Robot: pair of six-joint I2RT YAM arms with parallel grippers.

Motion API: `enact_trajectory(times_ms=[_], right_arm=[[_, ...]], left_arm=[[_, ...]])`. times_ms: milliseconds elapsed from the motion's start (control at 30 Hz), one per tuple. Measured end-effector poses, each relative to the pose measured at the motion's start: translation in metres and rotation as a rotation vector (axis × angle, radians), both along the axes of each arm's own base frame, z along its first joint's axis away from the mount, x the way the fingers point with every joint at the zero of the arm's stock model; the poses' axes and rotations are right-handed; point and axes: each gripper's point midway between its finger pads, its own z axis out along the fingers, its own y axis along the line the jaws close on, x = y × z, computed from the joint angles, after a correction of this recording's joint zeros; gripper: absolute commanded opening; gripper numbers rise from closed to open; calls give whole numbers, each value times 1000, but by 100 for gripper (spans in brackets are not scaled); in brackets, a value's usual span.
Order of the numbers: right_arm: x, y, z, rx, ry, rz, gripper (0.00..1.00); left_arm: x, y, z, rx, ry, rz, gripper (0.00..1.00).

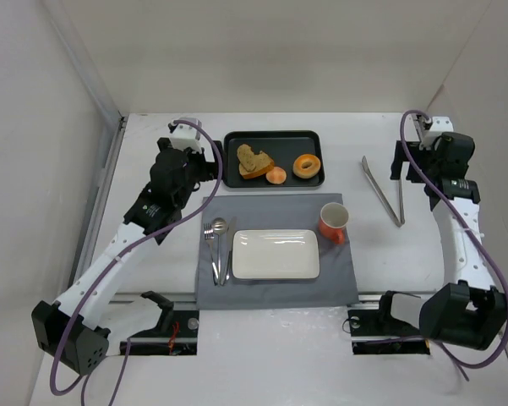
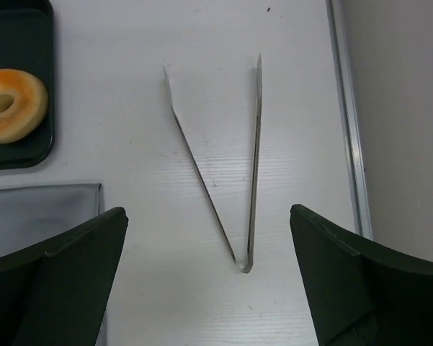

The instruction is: Place the bread

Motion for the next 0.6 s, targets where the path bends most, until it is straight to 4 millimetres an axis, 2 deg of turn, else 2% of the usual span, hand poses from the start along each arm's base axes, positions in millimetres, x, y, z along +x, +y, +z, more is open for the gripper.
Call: enact_trajectory(times_ms=[233, 333, 433, 600], right_arm=[[-12, 13, 8, -40, -42, 107, 100], [-13, 17, 2, -63, -27, 187, 100], [-12, 19, -20, -47, 42, 280, 100], [-15, 10, -67, -7, 177, 366, 100]], left_arm=[[0, 0, 0, -1, 0, -1, 100], [-1, -1, 1, -3, -1, -4, 100], [-2, -1, 3, -6, -6, -8, 100], [-5, -1, 8, -15, -19, -19, 100]])
